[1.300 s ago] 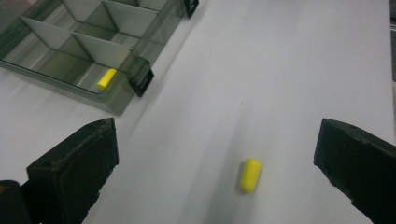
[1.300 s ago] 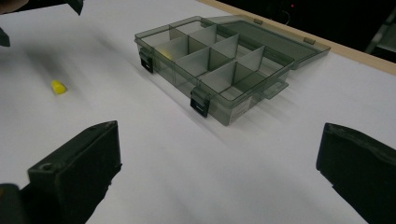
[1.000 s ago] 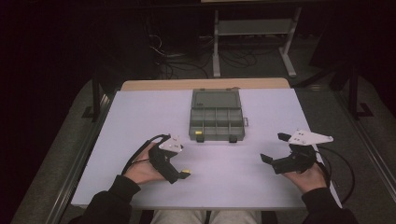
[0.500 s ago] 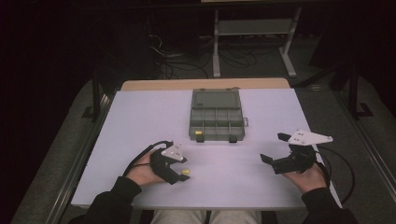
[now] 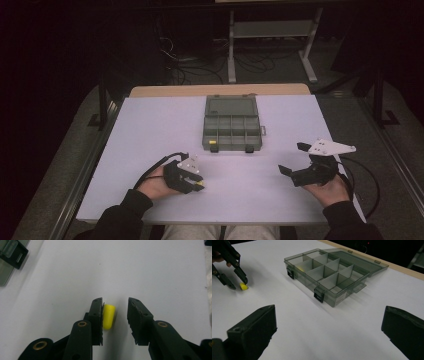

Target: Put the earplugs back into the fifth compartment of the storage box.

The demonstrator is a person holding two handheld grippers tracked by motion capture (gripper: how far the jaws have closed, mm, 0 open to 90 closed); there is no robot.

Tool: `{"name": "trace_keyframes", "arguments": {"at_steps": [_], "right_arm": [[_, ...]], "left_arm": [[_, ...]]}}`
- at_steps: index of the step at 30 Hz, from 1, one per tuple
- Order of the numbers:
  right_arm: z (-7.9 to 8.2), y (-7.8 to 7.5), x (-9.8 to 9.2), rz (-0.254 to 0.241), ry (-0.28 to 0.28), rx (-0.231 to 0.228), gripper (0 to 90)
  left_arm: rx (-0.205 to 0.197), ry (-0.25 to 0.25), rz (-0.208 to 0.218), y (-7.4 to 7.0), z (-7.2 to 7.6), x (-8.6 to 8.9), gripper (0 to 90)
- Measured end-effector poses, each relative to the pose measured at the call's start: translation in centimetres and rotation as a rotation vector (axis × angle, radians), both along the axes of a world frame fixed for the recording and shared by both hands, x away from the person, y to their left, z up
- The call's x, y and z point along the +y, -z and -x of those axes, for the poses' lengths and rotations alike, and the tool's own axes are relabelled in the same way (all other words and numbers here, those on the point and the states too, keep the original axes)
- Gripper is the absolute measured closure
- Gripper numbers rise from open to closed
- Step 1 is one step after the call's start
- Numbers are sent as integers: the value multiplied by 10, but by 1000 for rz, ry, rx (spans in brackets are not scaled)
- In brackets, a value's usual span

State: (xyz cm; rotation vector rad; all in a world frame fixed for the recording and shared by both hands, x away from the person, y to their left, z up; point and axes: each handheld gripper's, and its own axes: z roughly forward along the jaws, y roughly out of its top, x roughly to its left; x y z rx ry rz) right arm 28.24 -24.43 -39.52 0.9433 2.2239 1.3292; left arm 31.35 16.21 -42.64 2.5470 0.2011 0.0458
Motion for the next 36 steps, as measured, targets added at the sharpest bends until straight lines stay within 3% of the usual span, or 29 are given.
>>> {"name": "trace_keyframes", "arguments": {"at_steps": [7,15,27,36], "right_arm": [[0,-1,0,-2,-3,-2,0],[0,0,0,-2,-3,-3,0],[1,-1,-1,-6,3,-1,0],[0,-1,0,-3,4,0,0]], "left_arm": [[2,-3,-20,3,-1,-1,781],[38,-2,-22,0,-3,1,808],[24,-39,50,-25,-10,12,808],[-23,-61,74,-53,-21,20,808]]}}
